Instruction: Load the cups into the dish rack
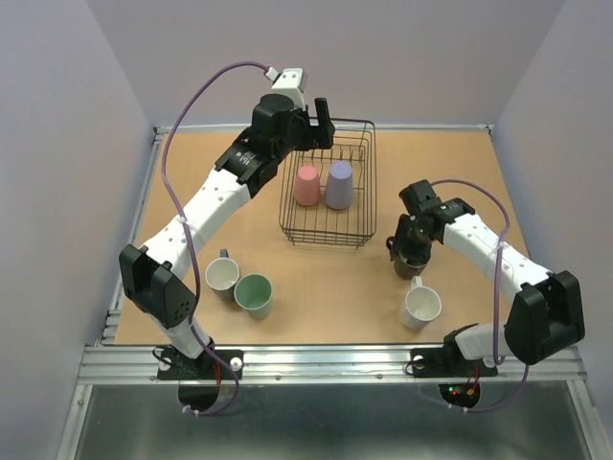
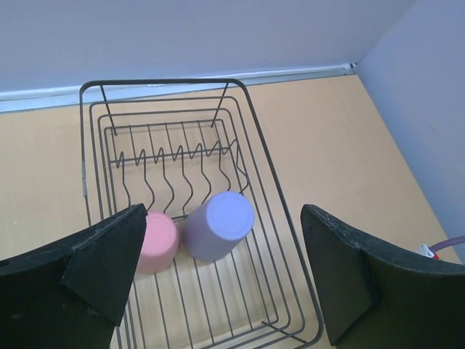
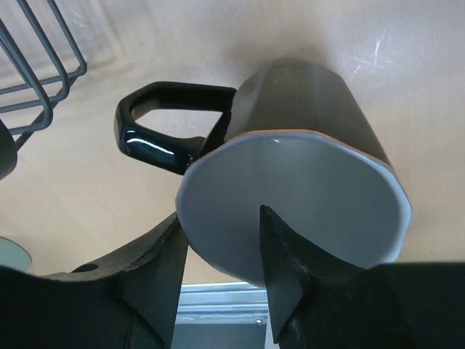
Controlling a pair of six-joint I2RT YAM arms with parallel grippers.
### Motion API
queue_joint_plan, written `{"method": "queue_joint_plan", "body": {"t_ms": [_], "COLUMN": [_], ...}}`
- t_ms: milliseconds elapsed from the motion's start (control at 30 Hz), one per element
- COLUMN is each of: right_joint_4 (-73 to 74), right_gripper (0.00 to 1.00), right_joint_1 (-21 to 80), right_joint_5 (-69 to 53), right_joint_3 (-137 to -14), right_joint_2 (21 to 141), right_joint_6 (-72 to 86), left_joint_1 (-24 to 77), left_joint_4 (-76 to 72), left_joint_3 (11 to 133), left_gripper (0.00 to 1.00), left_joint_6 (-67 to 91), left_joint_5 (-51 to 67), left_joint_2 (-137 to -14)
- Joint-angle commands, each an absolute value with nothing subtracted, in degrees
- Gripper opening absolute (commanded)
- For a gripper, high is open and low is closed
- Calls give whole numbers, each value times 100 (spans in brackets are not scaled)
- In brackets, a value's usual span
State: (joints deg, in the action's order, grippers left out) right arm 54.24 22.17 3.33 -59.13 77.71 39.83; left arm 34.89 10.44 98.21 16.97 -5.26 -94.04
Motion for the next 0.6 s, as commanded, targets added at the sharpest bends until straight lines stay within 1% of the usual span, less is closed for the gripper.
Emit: {"method": "queue_joint_plan", "body": {"t_ms": [0,33,100,133,200,267,300,433,567], "right_joint_4": [4764,4720,4580,4544,4474,4430,4412,4491,4991], "right_gripper": [47,46,33,33,12,3,0,0,0], "right_joint_1": [2233,2241,2241,2241,2241,2241,2241,2241,2241], "right_joint_5": [457,483,449,448,439,448,509,676,1238], "right_joint_3": [-5766,-5766,-5731,-5722,-5713,-5695,-5687,-5827,-6494], "right_joint_2": [7813,7883,7980,8024,8094,8104,8112,7946,7761], "right_joint_6": [3788,3753,3613,3569,3464,3393,3340,3217,3217], "left_joint_1": [3472,3463,3480,3480,3480,3489,3489,3507,3489], "left_joint_4": [1194,1221,1300,1318,1397,1450,1476,1564,1608], "left_joint_3": [9861,9861,9835,9826,9791,9765,9712,9668,9712], "left_gripper": [99,99,99,99,99,99,99,99,99], "left_joint_6": [1836,1863,1907,1899,1933,1960,1995,2048,1934], "left_joint_5": [-571,-571,-597,-615,-685,-764,-773,-773,-905], "left_joint_2": [-9035,-9026,-8992,-8983,-8965,-8939,-8886,-8728,-8648]}}
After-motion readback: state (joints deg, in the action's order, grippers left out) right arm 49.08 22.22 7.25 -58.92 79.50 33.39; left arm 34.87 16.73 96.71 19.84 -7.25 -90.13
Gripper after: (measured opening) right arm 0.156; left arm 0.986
